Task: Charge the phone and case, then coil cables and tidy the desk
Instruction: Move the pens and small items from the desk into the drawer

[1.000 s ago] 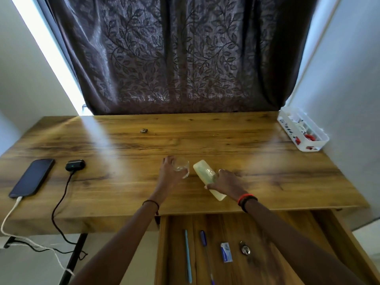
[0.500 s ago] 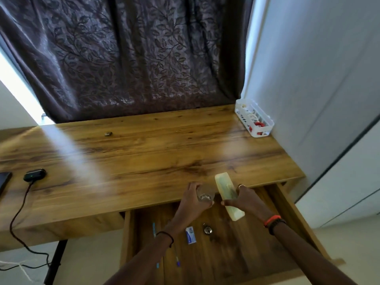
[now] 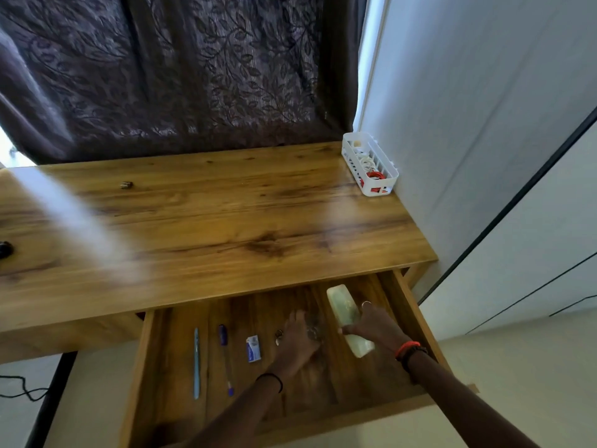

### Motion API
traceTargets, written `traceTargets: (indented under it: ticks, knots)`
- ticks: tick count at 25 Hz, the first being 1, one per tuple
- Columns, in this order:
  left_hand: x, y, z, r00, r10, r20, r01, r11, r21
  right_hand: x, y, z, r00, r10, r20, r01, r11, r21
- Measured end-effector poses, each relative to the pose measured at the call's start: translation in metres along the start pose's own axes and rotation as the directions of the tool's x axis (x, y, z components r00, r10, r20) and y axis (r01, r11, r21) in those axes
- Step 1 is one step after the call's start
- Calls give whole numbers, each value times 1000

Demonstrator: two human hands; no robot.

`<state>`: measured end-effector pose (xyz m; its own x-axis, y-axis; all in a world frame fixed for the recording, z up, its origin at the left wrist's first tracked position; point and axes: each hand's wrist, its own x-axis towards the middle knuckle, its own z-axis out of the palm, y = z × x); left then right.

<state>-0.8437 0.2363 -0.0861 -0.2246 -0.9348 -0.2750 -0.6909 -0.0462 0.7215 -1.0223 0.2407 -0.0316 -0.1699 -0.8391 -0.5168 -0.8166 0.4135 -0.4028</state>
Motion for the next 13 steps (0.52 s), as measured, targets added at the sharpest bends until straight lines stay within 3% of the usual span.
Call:
traceTargets:
  ticks: [5, 13]
  knots:
    - [4, -1, 12, 999, -17, -39, 17, 1000, -9, 16, 10, 5, 999, 16, 46, -15, 1000, -23]
    - [2, -5, 6, 1000, 6, -30, -7, 1000, -15, 33, 12, 20, 992, 118, -36, -120, 991, -66]
